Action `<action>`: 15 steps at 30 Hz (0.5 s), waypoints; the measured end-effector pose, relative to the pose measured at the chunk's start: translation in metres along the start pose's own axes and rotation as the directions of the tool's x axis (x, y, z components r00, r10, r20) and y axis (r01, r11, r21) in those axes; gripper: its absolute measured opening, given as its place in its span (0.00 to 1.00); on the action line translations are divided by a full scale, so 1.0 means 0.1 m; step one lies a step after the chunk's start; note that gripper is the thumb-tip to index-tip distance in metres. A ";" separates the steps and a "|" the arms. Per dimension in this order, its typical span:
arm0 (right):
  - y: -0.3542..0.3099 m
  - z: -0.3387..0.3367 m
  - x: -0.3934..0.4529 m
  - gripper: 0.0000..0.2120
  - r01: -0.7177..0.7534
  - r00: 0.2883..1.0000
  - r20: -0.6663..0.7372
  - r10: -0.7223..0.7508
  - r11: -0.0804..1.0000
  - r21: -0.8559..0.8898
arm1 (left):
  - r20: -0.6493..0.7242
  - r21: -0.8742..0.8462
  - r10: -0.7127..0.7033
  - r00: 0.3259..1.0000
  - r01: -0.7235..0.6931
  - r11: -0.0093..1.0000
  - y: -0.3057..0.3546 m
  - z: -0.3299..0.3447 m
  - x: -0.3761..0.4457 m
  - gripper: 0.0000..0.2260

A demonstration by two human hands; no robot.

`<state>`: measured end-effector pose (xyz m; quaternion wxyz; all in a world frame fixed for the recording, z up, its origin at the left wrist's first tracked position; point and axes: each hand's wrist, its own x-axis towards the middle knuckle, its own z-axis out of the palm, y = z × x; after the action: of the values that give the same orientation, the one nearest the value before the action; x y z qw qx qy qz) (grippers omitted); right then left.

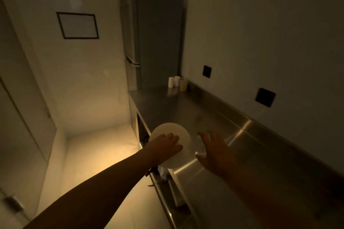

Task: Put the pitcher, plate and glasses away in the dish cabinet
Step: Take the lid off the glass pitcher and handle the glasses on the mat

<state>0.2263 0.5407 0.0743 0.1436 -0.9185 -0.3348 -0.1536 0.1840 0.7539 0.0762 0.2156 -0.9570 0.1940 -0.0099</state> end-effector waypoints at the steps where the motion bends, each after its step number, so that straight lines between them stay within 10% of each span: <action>1: -0.10 0.09 0.16 0.35 0.010 1.000 0.004 -0.010 1.000 0.014 | 0.014 0.003 -0.006 1.000 0.006 1.000 -0.17 0.10 -0.04 0.31; 15: -0.21 1.63 2.55 0.35 0.040 0.991 0.128 -0.050 0.996 0.075 | 0.063 -0.047 -0.072 0.995 0.075 0.996 -2.19 1.46 0.79 0.34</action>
<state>0.4290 0.7612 0.0260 0.1511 -0.9130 -0.3695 -0.0847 0.3526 0.9660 0.0301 0.1973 -0.9683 0.1520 0.0160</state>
